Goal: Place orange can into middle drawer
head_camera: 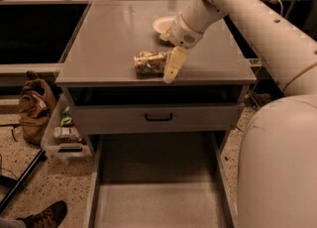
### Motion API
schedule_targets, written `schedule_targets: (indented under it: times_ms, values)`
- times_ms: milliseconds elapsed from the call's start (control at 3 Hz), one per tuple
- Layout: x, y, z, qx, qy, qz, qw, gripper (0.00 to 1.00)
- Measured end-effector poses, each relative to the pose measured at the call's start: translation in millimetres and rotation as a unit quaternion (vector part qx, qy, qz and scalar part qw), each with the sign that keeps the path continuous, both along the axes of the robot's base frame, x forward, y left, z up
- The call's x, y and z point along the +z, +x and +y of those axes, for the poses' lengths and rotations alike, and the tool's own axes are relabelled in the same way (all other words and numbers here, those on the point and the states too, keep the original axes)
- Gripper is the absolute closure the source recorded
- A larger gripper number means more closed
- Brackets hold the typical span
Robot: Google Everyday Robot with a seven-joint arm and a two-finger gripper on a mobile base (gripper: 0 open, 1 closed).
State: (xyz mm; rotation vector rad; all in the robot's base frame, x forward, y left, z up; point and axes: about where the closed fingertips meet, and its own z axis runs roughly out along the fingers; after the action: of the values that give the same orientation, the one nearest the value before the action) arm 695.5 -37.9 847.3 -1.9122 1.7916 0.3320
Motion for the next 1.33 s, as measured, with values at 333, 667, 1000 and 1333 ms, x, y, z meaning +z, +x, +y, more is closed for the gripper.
schedule_targets:
  times_ms: [333, 667, 1000, 1333]
  values:
    - [-1, 0, 0, 0.000, 0.000, 0.001, 1.0000, 0.20]
    - [-1, 0, 0, 0.000, 0.000, 0.001, 1.0000, 0.41]
    - [11, -14, -6, -0.009, -0.012, -0.006, 0.9999, 0.64]
    - [35, -52, -16, -0.035, -0.026, -0.021, 0.9988, 0.88]
